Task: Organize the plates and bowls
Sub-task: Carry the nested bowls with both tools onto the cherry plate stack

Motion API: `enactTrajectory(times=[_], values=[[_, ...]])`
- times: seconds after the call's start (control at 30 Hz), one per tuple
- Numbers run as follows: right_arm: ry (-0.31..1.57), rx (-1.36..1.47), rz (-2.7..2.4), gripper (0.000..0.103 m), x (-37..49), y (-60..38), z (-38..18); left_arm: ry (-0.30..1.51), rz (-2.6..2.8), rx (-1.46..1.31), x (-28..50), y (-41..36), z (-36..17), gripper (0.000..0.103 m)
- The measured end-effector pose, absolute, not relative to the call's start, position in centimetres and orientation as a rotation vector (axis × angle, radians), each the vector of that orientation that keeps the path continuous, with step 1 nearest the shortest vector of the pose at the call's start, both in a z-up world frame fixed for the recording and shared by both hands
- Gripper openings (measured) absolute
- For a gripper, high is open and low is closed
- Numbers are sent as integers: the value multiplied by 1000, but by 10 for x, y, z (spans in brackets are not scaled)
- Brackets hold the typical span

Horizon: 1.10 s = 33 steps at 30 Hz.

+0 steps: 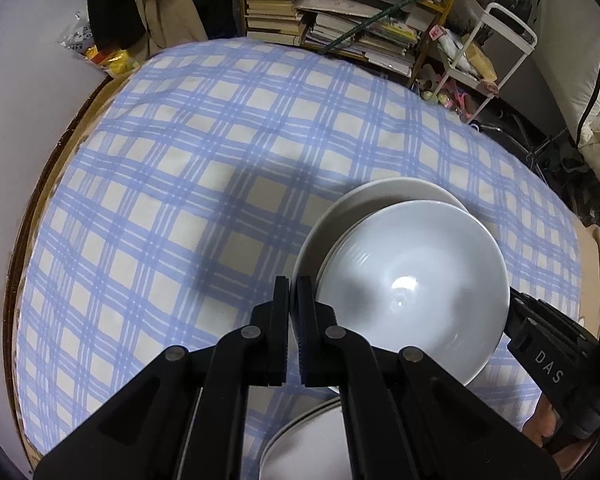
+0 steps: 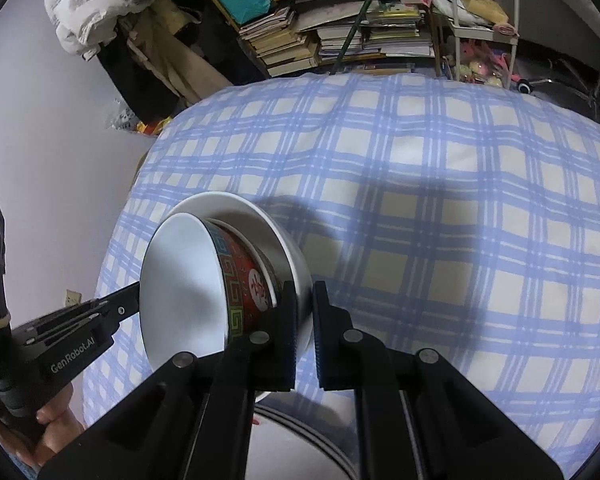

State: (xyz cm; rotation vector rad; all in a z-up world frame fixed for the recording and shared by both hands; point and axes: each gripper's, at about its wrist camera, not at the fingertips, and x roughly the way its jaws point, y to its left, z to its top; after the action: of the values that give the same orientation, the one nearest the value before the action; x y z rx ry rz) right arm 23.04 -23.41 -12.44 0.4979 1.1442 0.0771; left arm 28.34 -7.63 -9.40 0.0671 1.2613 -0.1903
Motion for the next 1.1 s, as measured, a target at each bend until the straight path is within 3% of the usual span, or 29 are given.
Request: enactTrajectory(times=[0.7,1.1], values=[[1068,495,92,12,161,-235,-60,1214,-156,89,212,-83,-24,1],[1125,475,93,11,112,-221,-67,1262,-137,63,158,-69,-39,1]])
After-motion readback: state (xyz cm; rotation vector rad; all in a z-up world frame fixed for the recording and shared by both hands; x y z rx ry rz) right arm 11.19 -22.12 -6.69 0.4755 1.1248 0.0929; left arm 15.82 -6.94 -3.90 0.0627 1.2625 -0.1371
